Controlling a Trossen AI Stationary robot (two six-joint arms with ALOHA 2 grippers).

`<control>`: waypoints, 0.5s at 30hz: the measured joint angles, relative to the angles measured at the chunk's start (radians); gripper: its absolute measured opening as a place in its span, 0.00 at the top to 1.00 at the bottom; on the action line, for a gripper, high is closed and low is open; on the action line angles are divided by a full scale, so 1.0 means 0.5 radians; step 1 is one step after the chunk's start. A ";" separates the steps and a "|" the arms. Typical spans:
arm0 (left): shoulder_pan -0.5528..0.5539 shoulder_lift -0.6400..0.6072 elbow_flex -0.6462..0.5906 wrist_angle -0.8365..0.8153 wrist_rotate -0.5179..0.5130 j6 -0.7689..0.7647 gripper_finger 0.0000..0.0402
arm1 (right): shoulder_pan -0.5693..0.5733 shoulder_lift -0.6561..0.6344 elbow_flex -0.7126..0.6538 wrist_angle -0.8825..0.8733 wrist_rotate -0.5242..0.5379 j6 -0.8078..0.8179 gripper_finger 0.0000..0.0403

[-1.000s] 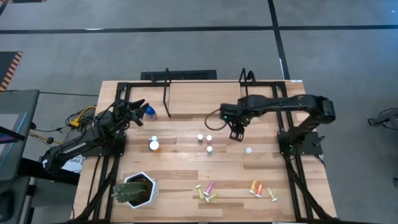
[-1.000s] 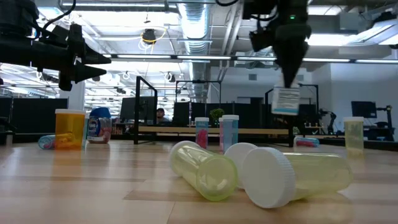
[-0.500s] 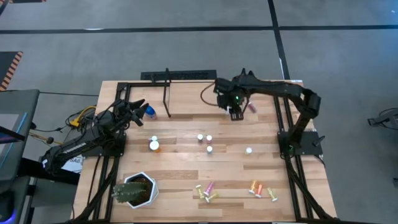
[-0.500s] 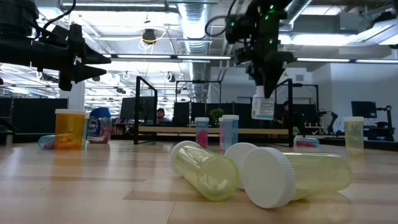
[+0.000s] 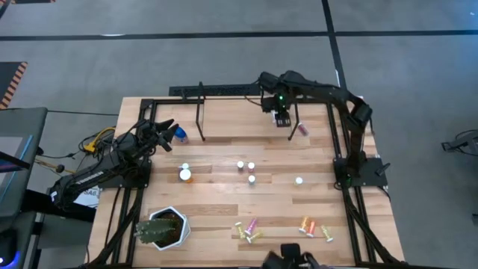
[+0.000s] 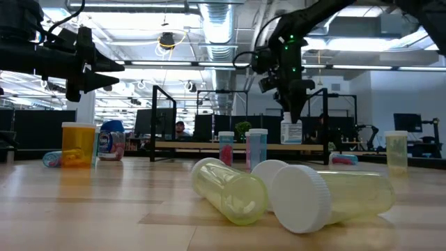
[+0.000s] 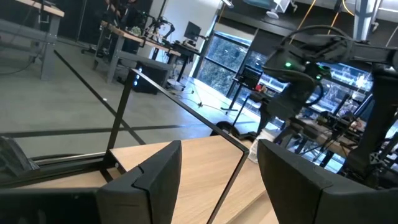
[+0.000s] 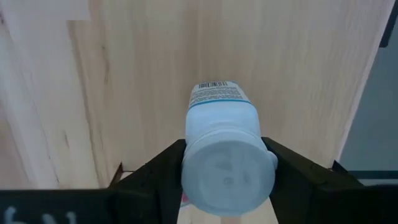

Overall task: Pick and place medicine bottles onto shelf by color
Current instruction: Put the white pill bottle on the shelf

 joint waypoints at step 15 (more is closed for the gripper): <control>0.001 0.000 -0.001 -0.001 0.000 0.000 0.51 | -0.143 0.000 0.003 0.196 -0.096 -0.102 0.40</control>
